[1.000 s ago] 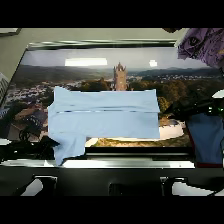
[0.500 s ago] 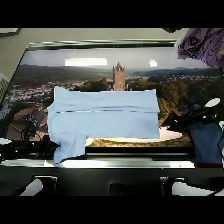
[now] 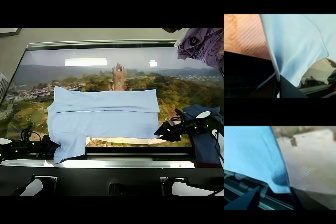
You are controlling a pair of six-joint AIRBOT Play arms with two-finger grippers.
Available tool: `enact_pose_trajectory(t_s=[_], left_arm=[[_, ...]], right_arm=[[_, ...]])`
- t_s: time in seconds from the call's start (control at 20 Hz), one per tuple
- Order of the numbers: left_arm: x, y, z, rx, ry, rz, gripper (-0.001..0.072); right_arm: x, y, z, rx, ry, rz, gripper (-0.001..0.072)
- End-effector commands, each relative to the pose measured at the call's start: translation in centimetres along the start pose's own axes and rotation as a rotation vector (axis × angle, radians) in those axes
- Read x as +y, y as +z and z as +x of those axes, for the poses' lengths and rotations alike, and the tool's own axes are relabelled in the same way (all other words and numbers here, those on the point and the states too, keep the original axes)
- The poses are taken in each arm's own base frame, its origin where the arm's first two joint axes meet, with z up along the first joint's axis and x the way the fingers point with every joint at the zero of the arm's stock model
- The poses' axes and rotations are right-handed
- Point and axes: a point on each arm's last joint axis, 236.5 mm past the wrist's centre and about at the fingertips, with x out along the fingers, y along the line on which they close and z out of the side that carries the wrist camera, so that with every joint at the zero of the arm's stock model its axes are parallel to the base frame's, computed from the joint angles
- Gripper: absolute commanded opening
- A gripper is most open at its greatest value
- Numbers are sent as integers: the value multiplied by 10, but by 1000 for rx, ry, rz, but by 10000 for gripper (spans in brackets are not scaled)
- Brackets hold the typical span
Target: Fold the clothes and pants, and hang the long-sleeved shirts on hangers.
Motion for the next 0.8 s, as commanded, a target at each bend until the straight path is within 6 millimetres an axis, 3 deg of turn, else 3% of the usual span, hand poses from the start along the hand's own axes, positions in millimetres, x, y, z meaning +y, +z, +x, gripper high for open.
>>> enact_pose_trajectory(t_s=[0.0,0.05,0.1,0.2,0.3,0.45,0.6,0.75], left_arm=[[0,0,0,-1,0,-4,19],[0,0,0,0,0,-4,19],[0,0,0,0,0,-4,20],[-3,2,-3,0,-4,2,19],[-10,9,-13,-9,-14,-1,18],[-26,23,-41,-44,3,-25,17],[-33,25,-75,-124,90,-64,17],[-41,4,-102,-221,142,-79,17]], right_arm=[[5,0,17,-16,19,0,460],[6,-2,21,-9,12,-8,450],[8,-1,25,-13,7,-16,345],[14,9,23,-59,30,-7,49],[17,18,16,-109,22,0,31],[24,14,1,-140,1,21,31],[28,-7,-18,-129,-54,67,31],[35,-44,-36,-68,-92,97,31]])
